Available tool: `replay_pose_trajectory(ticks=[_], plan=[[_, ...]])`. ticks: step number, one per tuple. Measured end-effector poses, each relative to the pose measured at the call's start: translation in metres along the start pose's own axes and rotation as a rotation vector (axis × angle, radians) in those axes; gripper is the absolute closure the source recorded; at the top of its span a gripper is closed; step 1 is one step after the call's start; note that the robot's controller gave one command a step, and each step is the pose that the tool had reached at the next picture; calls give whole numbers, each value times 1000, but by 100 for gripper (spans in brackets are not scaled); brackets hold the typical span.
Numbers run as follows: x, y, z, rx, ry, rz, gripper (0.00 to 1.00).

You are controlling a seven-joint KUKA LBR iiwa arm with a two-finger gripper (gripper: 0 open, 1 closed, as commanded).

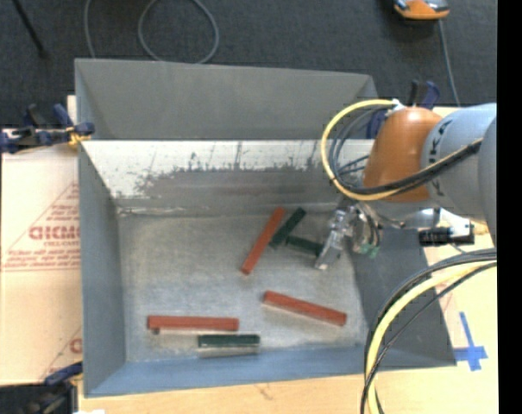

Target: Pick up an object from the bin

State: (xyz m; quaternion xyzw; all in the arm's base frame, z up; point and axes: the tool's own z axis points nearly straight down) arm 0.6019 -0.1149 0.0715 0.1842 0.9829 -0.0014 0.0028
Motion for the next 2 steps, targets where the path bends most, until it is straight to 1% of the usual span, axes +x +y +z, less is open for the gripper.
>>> replay_pose_trajectory(ticks=[2], plan=[[-5,-2,-60,-2,-3,-4,100]])
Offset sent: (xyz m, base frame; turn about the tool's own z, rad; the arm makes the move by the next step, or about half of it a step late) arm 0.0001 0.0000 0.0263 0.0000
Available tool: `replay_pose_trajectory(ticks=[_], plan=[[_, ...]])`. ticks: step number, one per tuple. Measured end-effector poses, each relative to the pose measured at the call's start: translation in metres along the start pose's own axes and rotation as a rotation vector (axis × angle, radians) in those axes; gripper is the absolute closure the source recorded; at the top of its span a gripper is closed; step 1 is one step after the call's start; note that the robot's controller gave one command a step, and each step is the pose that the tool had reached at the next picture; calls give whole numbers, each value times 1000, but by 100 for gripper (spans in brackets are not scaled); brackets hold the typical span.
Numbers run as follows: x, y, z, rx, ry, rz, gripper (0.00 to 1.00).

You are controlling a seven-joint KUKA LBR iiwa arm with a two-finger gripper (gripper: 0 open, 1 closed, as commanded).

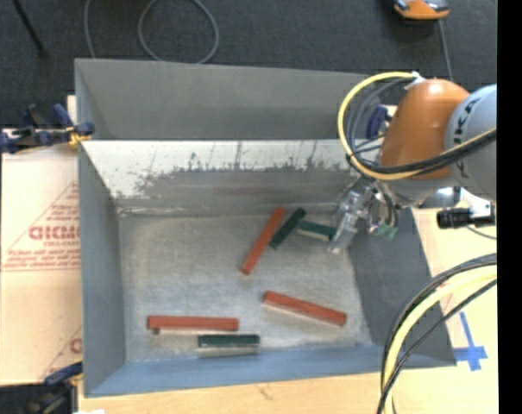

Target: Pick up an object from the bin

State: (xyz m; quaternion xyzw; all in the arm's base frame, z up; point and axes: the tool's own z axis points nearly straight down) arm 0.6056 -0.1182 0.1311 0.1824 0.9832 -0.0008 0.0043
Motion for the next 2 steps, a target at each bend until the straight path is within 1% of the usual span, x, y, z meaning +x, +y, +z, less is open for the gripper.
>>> replay_pose_trajectory(ticks=[1,2], plan=[[-2,-1,-4,1,1,-1,100],[-5,-1,-69,-2,-3,-4,100]])
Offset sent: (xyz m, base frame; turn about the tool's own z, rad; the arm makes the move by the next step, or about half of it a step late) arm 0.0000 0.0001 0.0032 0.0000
